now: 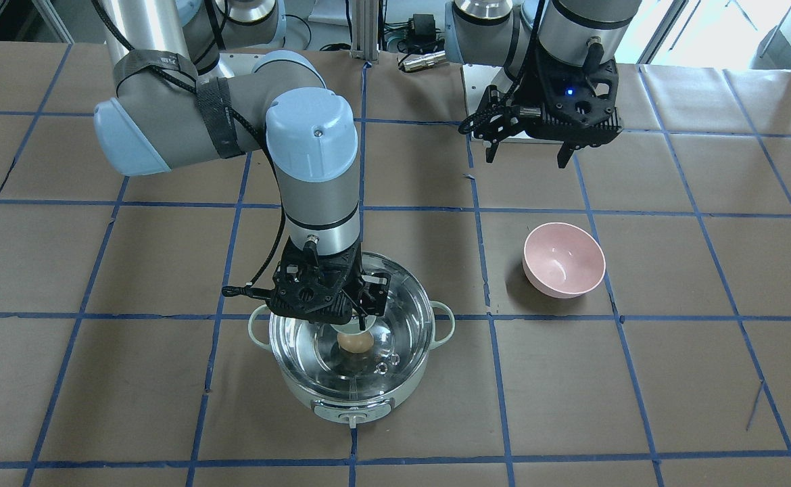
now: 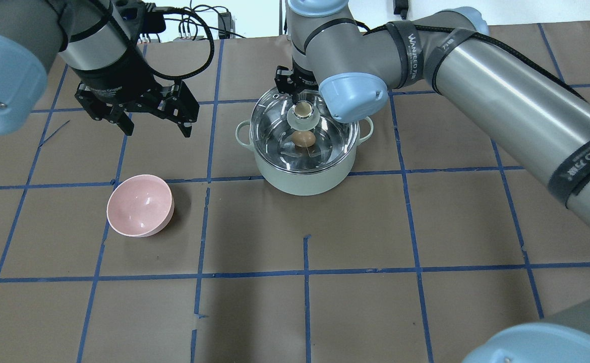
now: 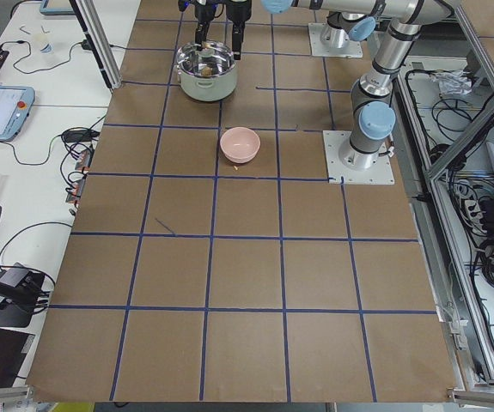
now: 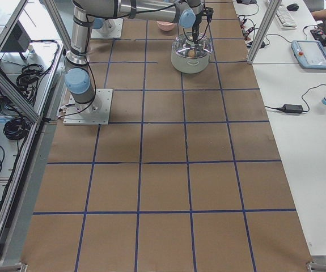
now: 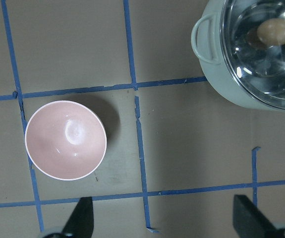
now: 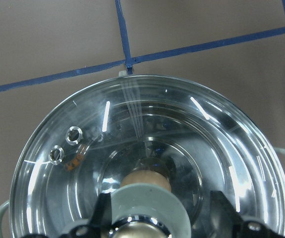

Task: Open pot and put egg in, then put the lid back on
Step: 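Lower the glass lid onto the pot with the right gripper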

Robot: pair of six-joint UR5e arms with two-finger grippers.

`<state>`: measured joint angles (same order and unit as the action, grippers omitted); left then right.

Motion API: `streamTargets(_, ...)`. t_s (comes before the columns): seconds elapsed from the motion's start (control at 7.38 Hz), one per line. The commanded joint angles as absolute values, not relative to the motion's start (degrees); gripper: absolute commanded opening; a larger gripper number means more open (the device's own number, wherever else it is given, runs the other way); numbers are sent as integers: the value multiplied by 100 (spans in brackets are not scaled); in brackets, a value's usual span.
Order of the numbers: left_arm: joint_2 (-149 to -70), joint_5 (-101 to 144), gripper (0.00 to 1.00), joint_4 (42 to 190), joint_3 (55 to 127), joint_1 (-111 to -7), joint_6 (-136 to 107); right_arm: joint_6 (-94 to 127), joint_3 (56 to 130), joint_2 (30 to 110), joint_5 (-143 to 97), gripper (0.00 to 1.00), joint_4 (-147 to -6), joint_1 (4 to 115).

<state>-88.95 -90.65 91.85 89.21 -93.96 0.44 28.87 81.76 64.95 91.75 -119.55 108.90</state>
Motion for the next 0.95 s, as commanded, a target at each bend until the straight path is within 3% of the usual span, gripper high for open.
streamTargets(0.0, -8895, -9062, 100, 9185, 8921, -9396, 44, 2970, 8095, 6495, 9158, 73, -11997, 10872)
streamTargets(0.81, -8895, -9070, 100, 9185, 8921, -9396, 44, 2707, 8402, 6495, 9220, 73, -12428, 10854)
